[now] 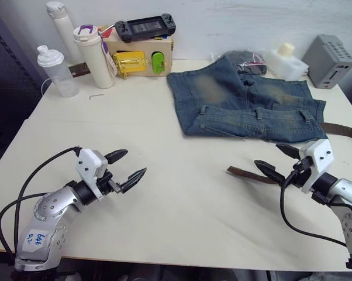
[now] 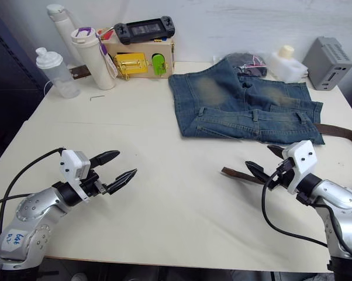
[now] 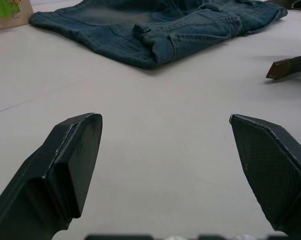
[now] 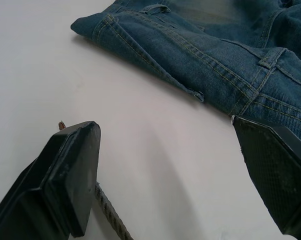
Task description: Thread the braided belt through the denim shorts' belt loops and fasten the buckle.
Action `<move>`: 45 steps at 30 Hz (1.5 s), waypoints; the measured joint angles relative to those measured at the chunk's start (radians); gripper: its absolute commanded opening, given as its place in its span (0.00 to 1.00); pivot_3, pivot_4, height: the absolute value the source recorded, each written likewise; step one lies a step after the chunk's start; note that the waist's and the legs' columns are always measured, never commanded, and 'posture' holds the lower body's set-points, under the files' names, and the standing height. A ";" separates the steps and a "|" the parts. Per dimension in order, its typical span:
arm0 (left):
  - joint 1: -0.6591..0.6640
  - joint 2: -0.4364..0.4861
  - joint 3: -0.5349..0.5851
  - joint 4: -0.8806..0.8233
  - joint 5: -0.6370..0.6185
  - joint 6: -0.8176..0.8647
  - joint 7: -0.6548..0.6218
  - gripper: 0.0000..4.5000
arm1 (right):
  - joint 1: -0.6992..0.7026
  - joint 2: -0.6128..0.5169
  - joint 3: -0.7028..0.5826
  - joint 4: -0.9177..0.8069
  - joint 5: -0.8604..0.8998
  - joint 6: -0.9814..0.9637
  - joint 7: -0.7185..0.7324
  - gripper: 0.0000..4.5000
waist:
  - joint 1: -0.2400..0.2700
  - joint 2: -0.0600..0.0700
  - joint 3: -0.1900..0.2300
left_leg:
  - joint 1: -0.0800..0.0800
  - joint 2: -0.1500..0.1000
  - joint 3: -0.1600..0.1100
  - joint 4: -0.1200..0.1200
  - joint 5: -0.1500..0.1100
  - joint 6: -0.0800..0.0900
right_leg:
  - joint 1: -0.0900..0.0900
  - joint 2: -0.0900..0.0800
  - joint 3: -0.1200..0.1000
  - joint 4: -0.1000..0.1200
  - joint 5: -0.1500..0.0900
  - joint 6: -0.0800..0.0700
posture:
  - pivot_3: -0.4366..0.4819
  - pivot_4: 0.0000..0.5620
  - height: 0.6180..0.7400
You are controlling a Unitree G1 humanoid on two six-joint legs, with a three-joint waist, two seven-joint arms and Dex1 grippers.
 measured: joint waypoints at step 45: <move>-0.028 0.067 -0.097 0.017 0.004 -0.008 -0.161 1.00 | -0.100 -0.370 0.288 0.203 -0.204 0.027 0.373 0.05 | 0.000 0.002 0.001 | 0.000 0.000 0.000 0.001 0.000 0.000 | 0.000 0.000 0.000 0.000 0.000 0.000 | 0.48 0.27 1.00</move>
